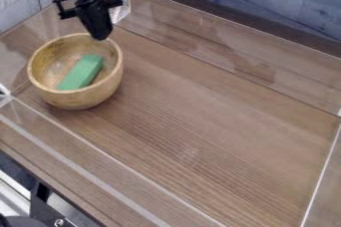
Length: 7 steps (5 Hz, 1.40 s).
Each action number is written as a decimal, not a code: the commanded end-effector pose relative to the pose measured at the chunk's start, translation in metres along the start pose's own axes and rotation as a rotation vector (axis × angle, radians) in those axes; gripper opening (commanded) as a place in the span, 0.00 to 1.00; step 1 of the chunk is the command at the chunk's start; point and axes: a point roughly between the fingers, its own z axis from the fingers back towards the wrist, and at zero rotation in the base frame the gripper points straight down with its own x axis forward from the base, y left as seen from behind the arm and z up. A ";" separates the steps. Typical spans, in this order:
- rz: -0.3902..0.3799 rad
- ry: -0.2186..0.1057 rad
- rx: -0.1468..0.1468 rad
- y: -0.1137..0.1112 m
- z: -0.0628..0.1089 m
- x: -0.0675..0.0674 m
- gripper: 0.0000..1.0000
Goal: Move green stick from inside the wooden bowl to the table next to it
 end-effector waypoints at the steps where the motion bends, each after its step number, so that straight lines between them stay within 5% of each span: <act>1: -0.067 -0.074 0.001 -0.024 0.030 0.002 0.00; 4: -0.362 0.024 -0.027 -0.072 0.013 0.010 0.00; 7: -0.406 0.028 -0.001 -0.126 -0.016 -0.002 0.00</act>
